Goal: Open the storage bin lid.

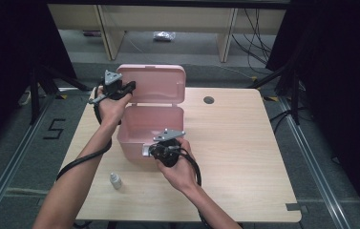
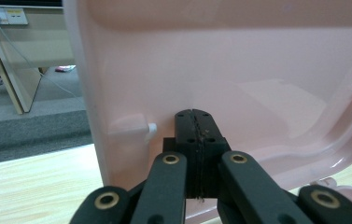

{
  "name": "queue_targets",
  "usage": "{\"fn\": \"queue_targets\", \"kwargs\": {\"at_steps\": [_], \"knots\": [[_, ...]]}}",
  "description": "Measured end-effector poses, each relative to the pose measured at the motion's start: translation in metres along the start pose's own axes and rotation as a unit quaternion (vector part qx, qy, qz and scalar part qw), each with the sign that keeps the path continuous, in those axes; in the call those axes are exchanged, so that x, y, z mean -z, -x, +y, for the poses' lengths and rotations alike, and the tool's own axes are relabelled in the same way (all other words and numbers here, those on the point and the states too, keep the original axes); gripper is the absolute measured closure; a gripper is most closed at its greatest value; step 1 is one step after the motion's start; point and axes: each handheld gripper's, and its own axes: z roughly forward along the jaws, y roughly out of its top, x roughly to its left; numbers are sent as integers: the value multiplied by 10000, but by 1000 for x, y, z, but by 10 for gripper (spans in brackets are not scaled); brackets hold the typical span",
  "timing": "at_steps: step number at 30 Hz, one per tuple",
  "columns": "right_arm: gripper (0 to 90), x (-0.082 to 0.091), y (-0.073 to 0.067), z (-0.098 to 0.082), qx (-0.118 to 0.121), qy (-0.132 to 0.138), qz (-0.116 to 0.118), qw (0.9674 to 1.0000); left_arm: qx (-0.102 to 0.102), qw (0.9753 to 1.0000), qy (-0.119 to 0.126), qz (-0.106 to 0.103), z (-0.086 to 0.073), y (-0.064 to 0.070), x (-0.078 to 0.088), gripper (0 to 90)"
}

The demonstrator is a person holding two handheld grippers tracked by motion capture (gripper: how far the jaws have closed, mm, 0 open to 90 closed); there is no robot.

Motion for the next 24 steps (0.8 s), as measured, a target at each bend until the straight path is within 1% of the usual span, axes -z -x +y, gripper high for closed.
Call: {"fn": "queue_targets", "kwargs": {"at_steps": [1, 2, 7, 8, 9, 10, 13, 14, 16, 18, 20, 21, 23, 24], "knots": [[900, 0, 0, 0, 36, 16, -14, 10000, -24, 10000, -20, 12, 0, 0, -1, 898], [900, 0, 0, 0, -7, -7, 0, 10000, -4, 10000, -29, 15, -1, 0, -1, 897], [900, 0, -1, 0, -7, -6, -4, 10000, -12, 10000, -90, 18, -3, -1, -5, 898], [900, 0, 0, 0, 52, 4, -1, 10000, -17, 9999, -110, 24, -4, -1, -5, 898], [900, 0, -2, -1, -67, -17, 16, 10000, -17, 9999, -126, 29, -4, -2, -6, 898], [900, 0, -1, 0, -21, -10, 16, 10000, -14, 9999, -139, 36, -4, -2, -7, 899], [900, 0, -1, -1, -47, -8, 18, 10000, -34, 9998, -180, 47, -6, -2, -8, 898], [900, 1, 0, 0, 8, 4, 2, 10000, -20, 9998, -185, 49, -6, -2, -9, 898], [900, 1, -1, 0, -44, -21, 25, 10000, -31, 9998, -195, 69, -7, -3, -10, 899], [900, 1, -1, 0, 1, 3, 22, 10000, -24, 9997, -213, 80, -7, -4, -11, 898], [900, 1, -1, 0, -22, -2, 37, 10000, -15, 9997, -236, 89, -8, -5, -11, 898], [900, 1, -1, 0, 22, 21, 31, 10000, -19, 9997, -244, 93, -8, -5, -12, 899], [900, 1, -1, 0, 13, 6, 18, 10000, -6, 9996, -261, 106, -9, -6, -13, 899], [900, 1, -1, 0, 68, 26, 15, 10000, -4, 9996, -269, 111, -9, -6, -13, 899]]}}
